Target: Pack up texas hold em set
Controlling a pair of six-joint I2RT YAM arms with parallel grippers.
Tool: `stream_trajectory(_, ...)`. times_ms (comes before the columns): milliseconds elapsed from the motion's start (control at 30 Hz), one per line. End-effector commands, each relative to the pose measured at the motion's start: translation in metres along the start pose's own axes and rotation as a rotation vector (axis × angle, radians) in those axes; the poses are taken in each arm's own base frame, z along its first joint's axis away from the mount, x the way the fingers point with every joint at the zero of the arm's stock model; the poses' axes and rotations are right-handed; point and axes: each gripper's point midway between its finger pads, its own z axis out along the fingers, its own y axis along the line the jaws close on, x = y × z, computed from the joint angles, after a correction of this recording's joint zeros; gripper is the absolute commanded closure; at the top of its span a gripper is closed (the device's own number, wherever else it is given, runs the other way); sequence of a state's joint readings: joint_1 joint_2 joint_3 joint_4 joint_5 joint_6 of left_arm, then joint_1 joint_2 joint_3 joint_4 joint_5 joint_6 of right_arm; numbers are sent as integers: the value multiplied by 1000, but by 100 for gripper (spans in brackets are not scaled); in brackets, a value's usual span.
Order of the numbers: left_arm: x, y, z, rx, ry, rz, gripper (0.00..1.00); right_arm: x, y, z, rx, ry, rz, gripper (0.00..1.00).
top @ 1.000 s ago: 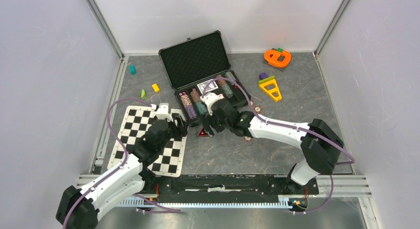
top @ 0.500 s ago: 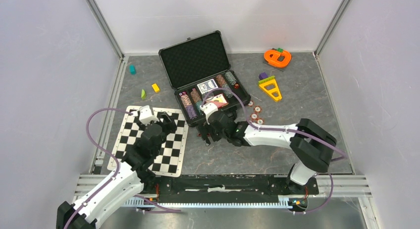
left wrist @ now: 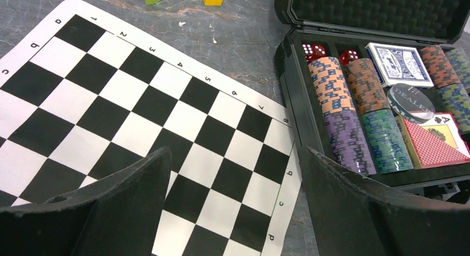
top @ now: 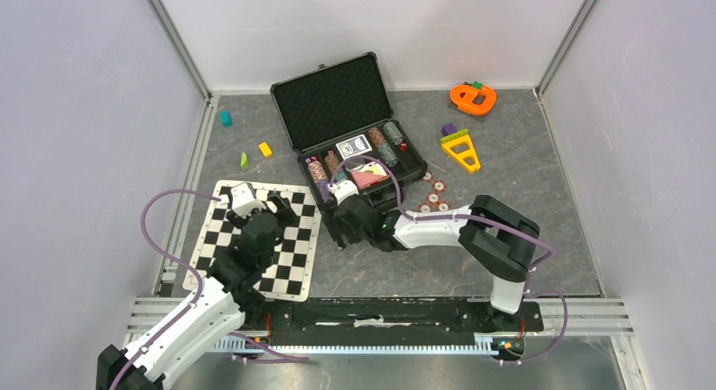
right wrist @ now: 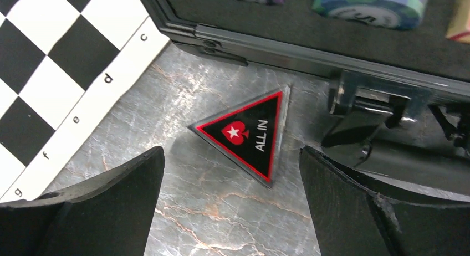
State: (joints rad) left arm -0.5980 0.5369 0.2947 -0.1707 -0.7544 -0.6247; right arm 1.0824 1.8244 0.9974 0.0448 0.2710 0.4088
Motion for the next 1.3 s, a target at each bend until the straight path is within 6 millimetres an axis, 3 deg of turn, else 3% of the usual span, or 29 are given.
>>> stream_trajectory(0,-4,-1,1,-14,-24,-48,9,-23,13,7,6,-62,28,4)
stream_trajectory(267,-3,-1,1,-7,-19,-41,9,-14,1,21,123,-31,51,10)
stream_trajectory(400,-2,-1,1,-7,-17,-37,9,-14,-1,19,144,-41,44,19)
stream_trajectory(533,-2,-2,2,-4,-17,-37,9,-11,-7,13,175,-26,15,27)
stream_trajectory(833,-1,-4,2,4,-12,-32,9,-23,0,-15,107,-62,-17,44)
stream_trajectory(1067,0,-4,2,9,-8,-23,9,-49,0,-53,55,-135,-20,44)
stream_trajectory(1267,1,-6,2,15,-2,-19,10,-96,-35,-78,141,-233,-14,45)
